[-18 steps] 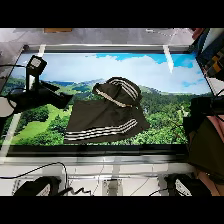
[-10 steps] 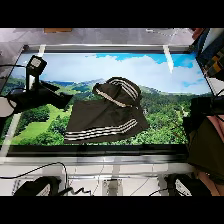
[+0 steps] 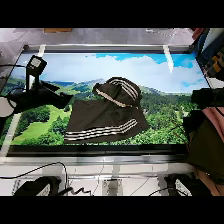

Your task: Fold the clothes and pants, and hang the long-sleeved shirts on hangers.

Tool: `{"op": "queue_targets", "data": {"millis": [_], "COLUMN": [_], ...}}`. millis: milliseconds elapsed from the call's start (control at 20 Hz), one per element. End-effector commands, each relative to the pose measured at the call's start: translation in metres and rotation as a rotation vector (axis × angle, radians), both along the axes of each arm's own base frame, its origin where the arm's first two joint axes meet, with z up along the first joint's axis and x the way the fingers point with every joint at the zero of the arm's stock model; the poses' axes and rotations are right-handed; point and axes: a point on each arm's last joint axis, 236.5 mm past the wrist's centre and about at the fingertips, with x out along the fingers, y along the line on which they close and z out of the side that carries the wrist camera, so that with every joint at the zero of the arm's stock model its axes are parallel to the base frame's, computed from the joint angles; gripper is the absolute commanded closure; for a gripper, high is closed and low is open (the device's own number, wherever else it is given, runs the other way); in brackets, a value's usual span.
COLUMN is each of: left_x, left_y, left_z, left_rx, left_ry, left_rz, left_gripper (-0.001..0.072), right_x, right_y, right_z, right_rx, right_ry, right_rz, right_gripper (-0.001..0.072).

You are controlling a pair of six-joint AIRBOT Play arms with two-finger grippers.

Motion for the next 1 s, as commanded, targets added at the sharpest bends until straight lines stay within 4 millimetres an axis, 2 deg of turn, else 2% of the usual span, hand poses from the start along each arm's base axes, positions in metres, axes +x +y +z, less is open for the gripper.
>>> {"op": "queue_targets", "data": {"millis": [0,50,100,150,250,300,350,450,500,550,700,750,800,950], "left_x": [0.0,0.0,-0.003,-0.006,-0.008,-0.008,-0.007,-0.01,-0.01,-0.01,-0.01,-0.01,-0.01,-0.01], "left_y": [0.0,-0.003,-0.007,-0.012,-0.015,-0.014,-0.014,-0.013,-0.013,-0.013,-0.013,-0.013,-0.013,-0.013], "left_z": [0.001,0.001,0.002,0.002,0.002,0.002,0.002,-0.002,-0.003,-0.002,-0.002,-0.002,-0.002,-0.002], "left_rx": [-0.003,-0.019,-0.058,-0.109,-0.151,-0.159,-0.162,-0.147,-0.148,-0.148,-0.151,-0.151,-0.151,-0.151], "left_ry": [0.0,0.003,0.024,0.055,0.085,0.089,0.089,0.106,0.107,0.107,0.109,0.109,0.109,0.109], "left_rz": [0.0,-0.002,0.004,0.018,0.037,0.045,0.048,0.046,0.046,0.047,0.049,0.049,0.049,0.049], "left_gripper": [0.0005,0.0005,0.0006,0.0006,0.0005,0.0006,0.0005,0.0022,0.0088,0.0189,0.0457,0.0489,0.0488,0.0475], "right_x": [0.004,-0.002,-0.008,-0.024,-0.059,-0.063,-0.059,-0.032,-0.018,-0.007,0.009,0.011,0.013,0.018], "right_y": [-0.02,-0.018,-0.01,0.006,0.039,0.049,0.055,0.057,0.055,0.054,0.067,0.072,0.075,0.084], "right_z": [-0.056,-0.092,-0.128,-0.165,-0.219,-0.238,-0.25,-0.261,-0.262,-0.264,-0.275,-0.279,-0.283,-0.291], "right_rx": [-0.113,-0.094,-0.046,0.016,0.146,0.201,0.238,0.307,0.336,0.368,0.481,0.508,0.518,0.553], "right_ry": [0.144,0.22,0.28,0.358,0.476,0.483,0.457,0.361,0.328,0.304,0.345,0.38,0.42,0.548], "right_rz": [0.107,0.134,0.154,0.203,0.31,0.292,0.253,0.088,0.004,-0.059,-0.126,-0.125,-0.114,-0.059], "right_gripper": [0.0683,0.0683,0.0683,0.0684,0.0683,0.0682,0.0658,0.031,0.0304,0.0304,0.0302,0.0287,0.0257,0.0229]}}
